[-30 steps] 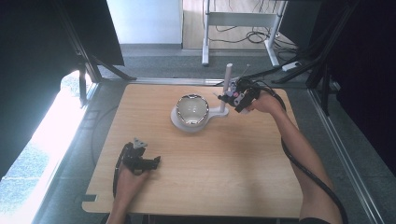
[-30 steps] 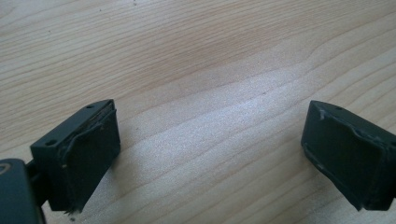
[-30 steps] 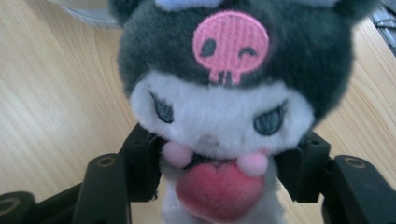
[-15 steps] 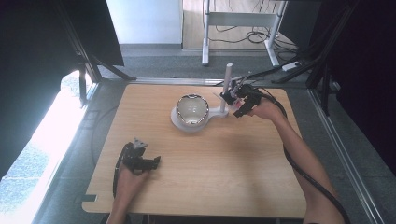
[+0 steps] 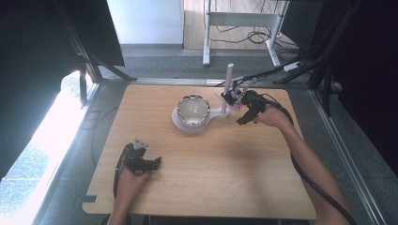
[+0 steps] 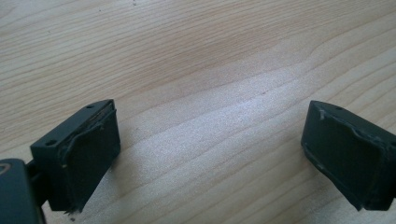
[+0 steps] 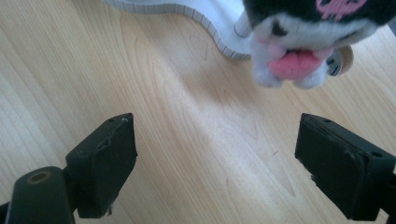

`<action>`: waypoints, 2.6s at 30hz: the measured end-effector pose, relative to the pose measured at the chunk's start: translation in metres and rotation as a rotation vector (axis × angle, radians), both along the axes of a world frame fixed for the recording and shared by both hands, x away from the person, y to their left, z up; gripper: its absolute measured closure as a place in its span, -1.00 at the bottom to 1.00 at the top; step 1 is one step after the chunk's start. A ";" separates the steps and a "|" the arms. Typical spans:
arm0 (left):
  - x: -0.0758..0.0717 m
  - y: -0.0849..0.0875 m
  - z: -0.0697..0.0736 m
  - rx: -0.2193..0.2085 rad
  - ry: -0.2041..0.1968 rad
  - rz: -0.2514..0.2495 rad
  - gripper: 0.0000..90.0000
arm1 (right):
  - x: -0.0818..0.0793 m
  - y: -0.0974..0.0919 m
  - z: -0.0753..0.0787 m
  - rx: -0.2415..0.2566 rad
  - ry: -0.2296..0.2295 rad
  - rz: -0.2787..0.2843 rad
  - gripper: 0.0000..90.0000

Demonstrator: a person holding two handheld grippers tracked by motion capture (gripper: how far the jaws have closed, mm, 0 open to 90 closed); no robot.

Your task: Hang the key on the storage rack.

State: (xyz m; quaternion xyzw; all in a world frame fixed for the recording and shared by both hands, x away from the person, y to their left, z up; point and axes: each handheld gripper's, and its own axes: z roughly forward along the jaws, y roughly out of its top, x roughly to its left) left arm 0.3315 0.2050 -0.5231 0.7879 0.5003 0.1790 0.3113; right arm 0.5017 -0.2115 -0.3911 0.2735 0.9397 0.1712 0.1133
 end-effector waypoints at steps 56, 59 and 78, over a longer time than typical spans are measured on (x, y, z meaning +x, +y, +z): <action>0.000 0.000 0.000 0.001 -0.002 -0.001 -0.90 | -0.102 -0.025 -0.018 0.112 -0.080 0.058 -0.79; 0.000 0.000 0.000 -0.001 -0.001 0.001 -0.90 | -0.109 -0.026 -0.019 0.118 -0.084 0.061 -0.79; 0.000 0.000 0.000 0.001 0.000 -0.001 -0.90 | -0.152 -0.051 -0.028 0.169 -0.133 0.020 -0.75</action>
